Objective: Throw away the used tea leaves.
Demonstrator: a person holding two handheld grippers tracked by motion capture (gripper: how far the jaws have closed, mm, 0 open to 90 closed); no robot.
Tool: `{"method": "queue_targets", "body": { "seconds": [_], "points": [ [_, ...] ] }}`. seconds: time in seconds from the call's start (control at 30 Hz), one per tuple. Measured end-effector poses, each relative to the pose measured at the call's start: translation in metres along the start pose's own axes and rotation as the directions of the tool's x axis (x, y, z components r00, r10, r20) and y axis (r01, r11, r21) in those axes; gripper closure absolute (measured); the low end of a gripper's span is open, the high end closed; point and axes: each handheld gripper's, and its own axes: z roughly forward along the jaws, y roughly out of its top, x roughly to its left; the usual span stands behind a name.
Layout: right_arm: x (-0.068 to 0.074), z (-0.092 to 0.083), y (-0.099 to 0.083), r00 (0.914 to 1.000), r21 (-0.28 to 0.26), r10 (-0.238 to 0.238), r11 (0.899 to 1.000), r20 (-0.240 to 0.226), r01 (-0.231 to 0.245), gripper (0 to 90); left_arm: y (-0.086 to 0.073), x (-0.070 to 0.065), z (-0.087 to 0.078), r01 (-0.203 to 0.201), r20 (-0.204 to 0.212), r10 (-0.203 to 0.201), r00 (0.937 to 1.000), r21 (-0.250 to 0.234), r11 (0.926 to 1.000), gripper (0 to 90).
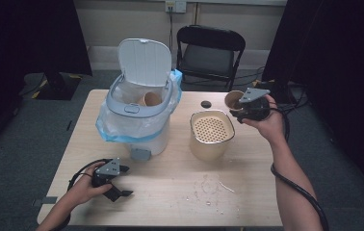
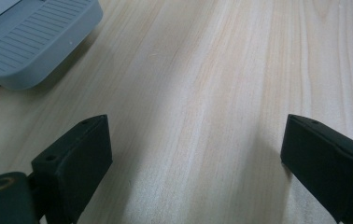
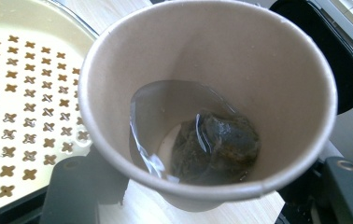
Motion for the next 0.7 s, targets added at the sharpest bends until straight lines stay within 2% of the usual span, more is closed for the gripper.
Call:
{"method": "queue_targets", "body": {
  "seconds": [0.27,0.4,0.57,0.7],
  "points": [
    [0.002,-0.003,0.006,0.9987,0.003,-0.04,0.999,0.032,0.039,33.6,0.0,0.0,0.0,-0.002,-0.003,0.002,1.0,0.0,1.0,8.1],
    [0.003,-0.006,0.008,0.9952,-0.001,-0.068,0.998,0.07,0.069,33.7,0.0,0.0,0.0,-0.002,-0.004,0.002,1.0,0.0,1.0,8.1],
    [0.005,-0.007,0.011,0.9924,0.003,-0.086,0.996,0.088,0.086,33.7,0.0,0.0,0.0,-0.001,-0.004,0.001,1.0,-0.001,1.0,8.0],
    [0.007,-0.007,0.014,0.9848,0.023,-0.137,0.991,0.107,0.135,33.8,0.0,0.0,0.0,-0.001,-0.004,0.001,1.0,0.001,1.0,7.9]
  ]
}}
